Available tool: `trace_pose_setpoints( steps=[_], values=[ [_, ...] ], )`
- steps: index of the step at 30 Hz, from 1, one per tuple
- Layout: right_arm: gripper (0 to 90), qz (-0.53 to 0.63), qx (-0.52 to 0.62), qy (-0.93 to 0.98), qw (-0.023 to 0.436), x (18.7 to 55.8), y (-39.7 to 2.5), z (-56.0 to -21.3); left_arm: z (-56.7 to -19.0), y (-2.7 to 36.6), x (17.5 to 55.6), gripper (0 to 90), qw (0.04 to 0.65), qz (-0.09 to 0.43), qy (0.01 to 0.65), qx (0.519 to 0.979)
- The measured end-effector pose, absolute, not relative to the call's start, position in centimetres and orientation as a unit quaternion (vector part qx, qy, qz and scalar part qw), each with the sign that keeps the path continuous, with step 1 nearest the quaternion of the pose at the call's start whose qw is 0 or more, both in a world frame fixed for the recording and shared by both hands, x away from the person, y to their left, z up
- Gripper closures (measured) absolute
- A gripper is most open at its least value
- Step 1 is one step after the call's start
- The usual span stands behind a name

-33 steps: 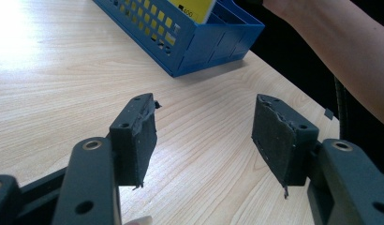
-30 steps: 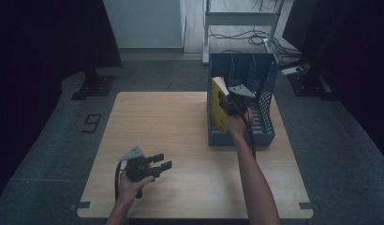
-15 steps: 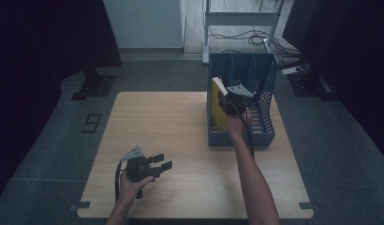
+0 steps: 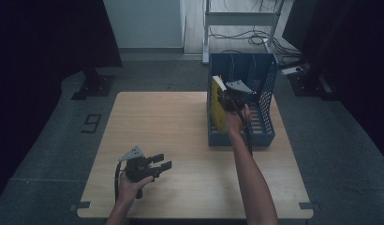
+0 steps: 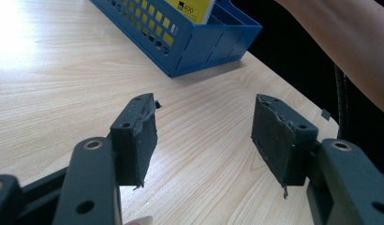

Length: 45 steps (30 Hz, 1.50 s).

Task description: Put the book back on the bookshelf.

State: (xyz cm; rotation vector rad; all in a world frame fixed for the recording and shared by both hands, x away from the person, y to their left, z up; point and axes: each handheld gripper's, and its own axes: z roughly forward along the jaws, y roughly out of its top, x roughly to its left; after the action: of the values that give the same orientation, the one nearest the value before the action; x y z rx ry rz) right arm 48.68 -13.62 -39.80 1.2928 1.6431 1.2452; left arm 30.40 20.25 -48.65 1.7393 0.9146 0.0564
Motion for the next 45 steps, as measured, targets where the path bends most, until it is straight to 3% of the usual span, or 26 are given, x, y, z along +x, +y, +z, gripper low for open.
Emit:
trace_pose_setpoints(
  steps=[45],
  values=[
    [72.1,0.515,0.503,0.572,0.393,53.3,-12.4,-41.3,-49.2,21.7,30.9,40.2,0.554,0.026,0.407,0.726]
  ],
)
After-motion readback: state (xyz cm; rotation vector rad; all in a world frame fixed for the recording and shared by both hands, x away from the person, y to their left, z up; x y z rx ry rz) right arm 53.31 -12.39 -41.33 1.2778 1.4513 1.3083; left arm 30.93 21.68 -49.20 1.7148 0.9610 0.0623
